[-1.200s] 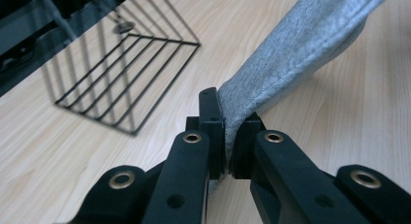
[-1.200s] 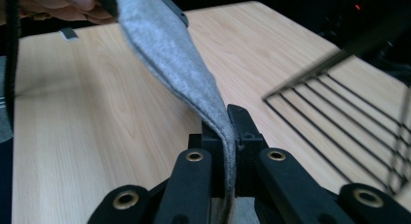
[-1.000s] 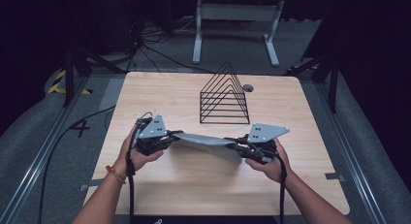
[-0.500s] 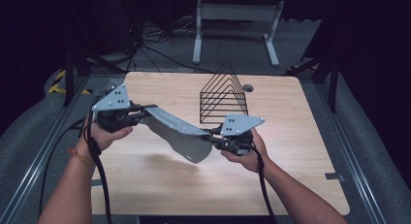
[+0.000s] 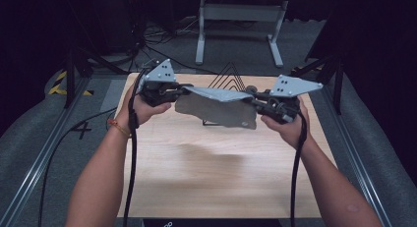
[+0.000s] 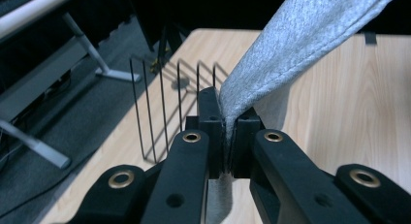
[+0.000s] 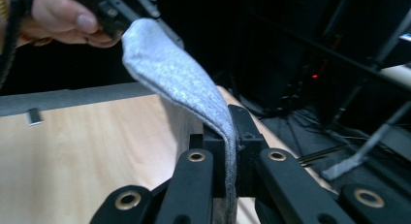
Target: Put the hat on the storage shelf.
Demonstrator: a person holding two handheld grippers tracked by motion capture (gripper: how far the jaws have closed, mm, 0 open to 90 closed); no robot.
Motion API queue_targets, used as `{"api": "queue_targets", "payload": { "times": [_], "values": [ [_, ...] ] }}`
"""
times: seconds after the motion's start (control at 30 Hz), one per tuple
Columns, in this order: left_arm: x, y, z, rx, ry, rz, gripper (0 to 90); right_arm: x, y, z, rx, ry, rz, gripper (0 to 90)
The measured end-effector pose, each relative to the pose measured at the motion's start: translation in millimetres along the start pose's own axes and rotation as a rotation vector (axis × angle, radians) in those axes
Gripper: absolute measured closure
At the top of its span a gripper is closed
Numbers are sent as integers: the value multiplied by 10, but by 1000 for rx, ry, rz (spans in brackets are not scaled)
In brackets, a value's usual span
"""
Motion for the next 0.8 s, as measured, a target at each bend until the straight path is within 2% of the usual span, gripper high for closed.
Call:
{"api": "queue_targets", "payload": {
  "times": [0.07, 0.17, 0.33, 0.43, 0.6, 0.8],
  "values": [
    [31, 35, 124, -7, -23, 0, 871, -48, -112, 72, -1, 0, -19, 879],
    [75, 110, 297, 5, -39, 12, 871, -130, -309, 239, -3, -7, -50, 879],
    [199, 249, 507, -11, -51, 56, 871, -155, -567, 412, -1, -7, -90, 879],
    [291, 332, 583, -27, -56, 84, 872, -129, -721, 452, -1, -2, -113, 879],
    [427, 400, 696, -39, -45, 100, 872, -111, -946, 508, 6, 2, -147, 878],
    [626, 495, 683, -72, -16, 111, 871, -35, -1151, 449, 23, 36, -172, 878]
  ]
}}
Point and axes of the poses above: each handheld gripper's, and its own axes: x roughly forward along the jaws, z roughly out of its top, y roughly to its left, the point moved 5 cm from there along x, roughly forward along the jaws, and after that the axes turned 2 degrees about -y, right-handed, at the moved point
